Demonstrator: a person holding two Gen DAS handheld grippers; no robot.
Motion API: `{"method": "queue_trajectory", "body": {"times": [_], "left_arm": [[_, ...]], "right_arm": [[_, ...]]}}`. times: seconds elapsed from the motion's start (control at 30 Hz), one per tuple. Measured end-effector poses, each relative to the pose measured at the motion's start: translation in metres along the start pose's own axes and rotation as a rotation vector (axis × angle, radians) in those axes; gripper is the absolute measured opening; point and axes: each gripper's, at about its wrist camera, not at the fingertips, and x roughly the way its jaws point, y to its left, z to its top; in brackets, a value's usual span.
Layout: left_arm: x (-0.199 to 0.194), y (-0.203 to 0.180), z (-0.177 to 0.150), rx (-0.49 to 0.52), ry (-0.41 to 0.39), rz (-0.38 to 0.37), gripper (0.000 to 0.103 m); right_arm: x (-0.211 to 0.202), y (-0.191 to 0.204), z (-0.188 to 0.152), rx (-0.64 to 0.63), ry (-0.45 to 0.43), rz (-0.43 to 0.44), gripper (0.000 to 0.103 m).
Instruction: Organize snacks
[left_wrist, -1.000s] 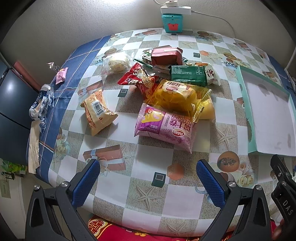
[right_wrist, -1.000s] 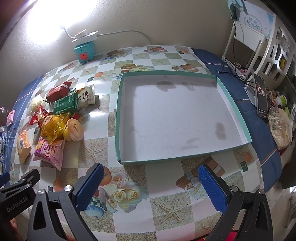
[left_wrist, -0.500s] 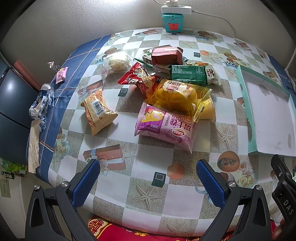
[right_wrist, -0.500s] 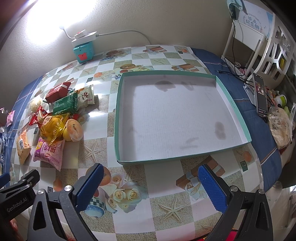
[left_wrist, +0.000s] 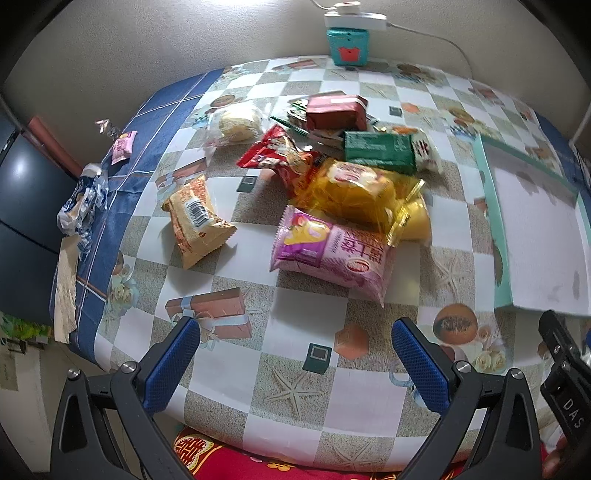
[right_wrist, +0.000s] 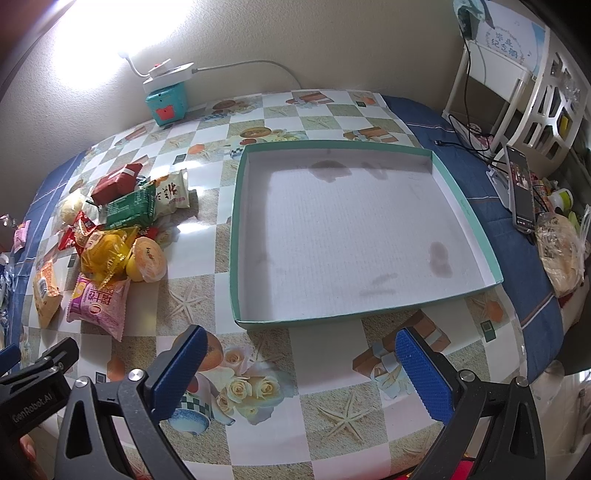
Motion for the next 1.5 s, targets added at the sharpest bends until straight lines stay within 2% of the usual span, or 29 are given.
{"method": "queue_trajectory", "body": {"times": [0.27,0.47,0.57,0.77,0.97,1.5], "left_arm": [[0.002,0.052,0.008,-0.198,-0.021,-0.021,0.103],[0.018,0.1,0.017,-0.33,-0.017,-0.046,0.103],[0.028,0.12,0.02,-0.382,-0.006,-0.065,0.103],[0.049,0.157,0.029,-0.457,0.021,-0.083,0.103],[0.07,0.177,0.039,-0.484,0.053,-0.095,0.103],[0.114,0.17,0.078,-0.408,0.123,-0.122,0.103]], "right_arm": [[-0.002,0.022,0.007,-0.016,-0.047,0.07,0.103],[0.0,0.055,0.014,-0.045,-0.06,0.192,0.103],[0.002,0.078,0.015,-0.072,-0.057,0.245,0.103],[0.012,0.113,0.021,-0.107,-0.036,0.287,0.103],[0.032,0.14,0.021,-0.098,0.041,0.329,0.103],[0.077,0.189,0.016,-0.04,0.182,0.321,0.103]]}}
